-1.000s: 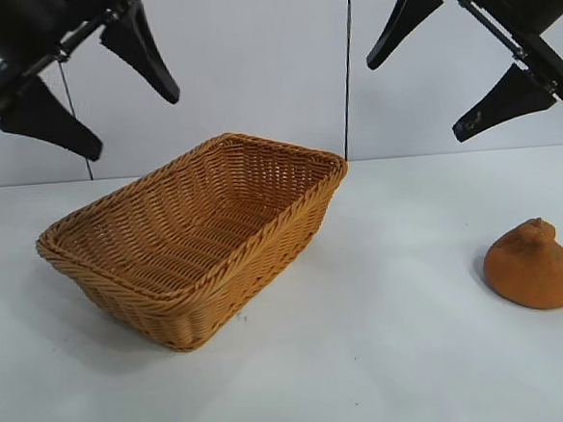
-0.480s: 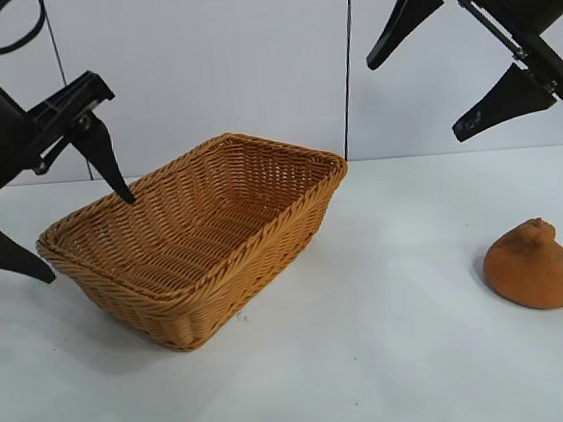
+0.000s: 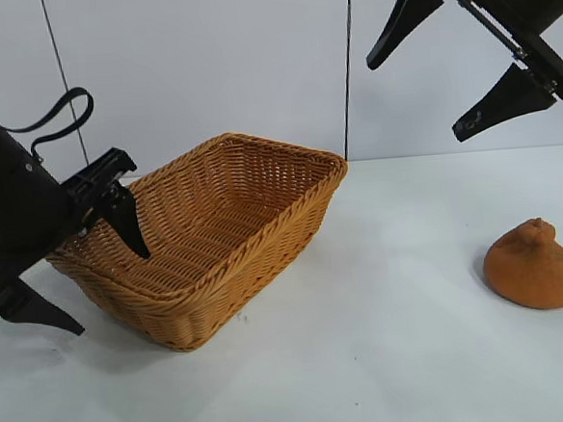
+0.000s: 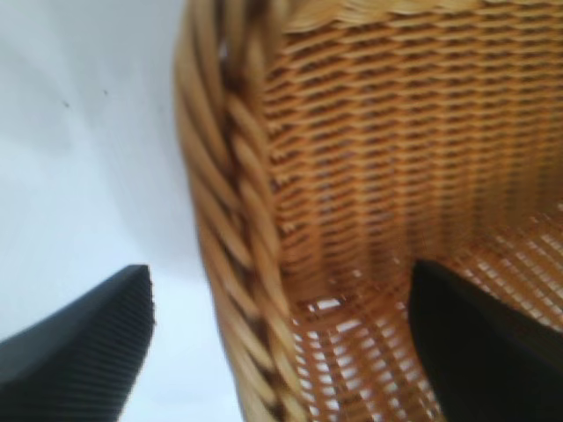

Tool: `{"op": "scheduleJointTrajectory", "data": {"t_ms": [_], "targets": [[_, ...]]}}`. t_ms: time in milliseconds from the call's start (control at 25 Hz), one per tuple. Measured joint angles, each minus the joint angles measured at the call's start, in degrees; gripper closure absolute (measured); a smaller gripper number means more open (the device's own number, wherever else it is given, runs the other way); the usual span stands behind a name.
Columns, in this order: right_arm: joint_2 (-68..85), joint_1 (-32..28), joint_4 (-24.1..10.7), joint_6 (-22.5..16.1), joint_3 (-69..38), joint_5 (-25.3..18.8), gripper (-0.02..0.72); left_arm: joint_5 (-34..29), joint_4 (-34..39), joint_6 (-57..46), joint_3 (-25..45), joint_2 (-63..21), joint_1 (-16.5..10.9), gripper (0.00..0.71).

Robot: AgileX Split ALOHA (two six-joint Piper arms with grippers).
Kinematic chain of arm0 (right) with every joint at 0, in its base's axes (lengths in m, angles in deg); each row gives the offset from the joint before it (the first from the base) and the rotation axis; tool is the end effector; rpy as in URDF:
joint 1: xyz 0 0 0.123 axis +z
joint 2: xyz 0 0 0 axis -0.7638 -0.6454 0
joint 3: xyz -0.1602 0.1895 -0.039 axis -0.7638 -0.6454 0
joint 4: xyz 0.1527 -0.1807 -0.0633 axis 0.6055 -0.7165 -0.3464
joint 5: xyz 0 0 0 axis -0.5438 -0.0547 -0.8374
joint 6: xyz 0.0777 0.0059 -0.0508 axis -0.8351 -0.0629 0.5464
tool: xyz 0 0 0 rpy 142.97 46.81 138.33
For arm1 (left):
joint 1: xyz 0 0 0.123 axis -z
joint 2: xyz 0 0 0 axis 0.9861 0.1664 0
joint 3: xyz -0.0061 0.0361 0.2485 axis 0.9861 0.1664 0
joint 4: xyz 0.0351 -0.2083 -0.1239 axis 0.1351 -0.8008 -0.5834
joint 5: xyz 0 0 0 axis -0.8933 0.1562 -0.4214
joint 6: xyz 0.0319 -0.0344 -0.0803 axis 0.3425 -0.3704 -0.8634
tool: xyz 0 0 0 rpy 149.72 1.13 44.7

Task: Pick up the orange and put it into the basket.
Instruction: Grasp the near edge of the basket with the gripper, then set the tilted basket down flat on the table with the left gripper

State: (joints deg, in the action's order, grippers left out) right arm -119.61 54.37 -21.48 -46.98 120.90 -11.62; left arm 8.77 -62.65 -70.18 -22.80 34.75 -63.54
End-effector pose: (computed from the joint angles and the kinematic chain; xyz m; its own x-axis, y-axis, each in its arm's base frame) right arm 0.3439 0.0818 0.2280 -0.9784 0.0715 -0.1941 -0.0612 0.7965 0.6015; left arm 0.3071 -0.1133 0.0988 -0.6606 -0.7497 0.0391 -0.6915 0.5875 -0.4203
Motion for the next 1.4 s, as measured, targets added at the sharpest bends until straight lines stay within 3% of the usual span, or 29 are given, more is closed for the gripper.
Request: {"op": "scheduleJointTrajectory", "data": {"t_ms": [120,240,320,400,440,480,640,880,1160,1400], "targets": [[0.0,0.0,0.0,0.0,0.0,0.0,0.010,0.6,-0.4,0.0,0.0,2.0,0.0,0.161],[0.0,0.0,0.0,0.0,0.0,0.0,0.010,1.2,-0.5,0.0,0.0,2.5,0.0,0.238],[0.0,0.0,0.0,0.0,0.0,0.0,0.010,1.6,-0.6,0.0,0.0,2.5,0.0,0.373],[0.0,0.0,0.0,0.0,0.0,0.0,0.010,1.8,-0.9,0.0,-0.2,2.5,0.0,0.550],[0.0,0.0,0.0,0.0,0.0,0.0,0.010,1.6,-1.2,-0.3,-0.3,2.4,0.0,0.609],[0.0,0.0,0.0,0.0,0.0,0.0,0.010,1.1,-1.2,-0.2,-0.6,2.3,-0.1,0.623],[0.0,0.0,0.0,0.0,0.0,0.0,0.010,-6.1,-0.4,2.8,-4.7,2.3,-1.6,0.623],[0.0,0.0,0.0,0.0,0.0,0.0,0.010,-16.5,1.5,15.1,-18.9,3.5,-4.7,0.623],[0.0,0.0,0.0,0.1,0.0,-0.2,0.010,-30.1,13.9,20.3,-32.0,10.2,-2.3,0.623],[0.0,0.0,0.0,0.0,0.0,-0.3,0.010,-35.2,15.4,24.3,-38.6,13.8,0.7,0.623]]}}
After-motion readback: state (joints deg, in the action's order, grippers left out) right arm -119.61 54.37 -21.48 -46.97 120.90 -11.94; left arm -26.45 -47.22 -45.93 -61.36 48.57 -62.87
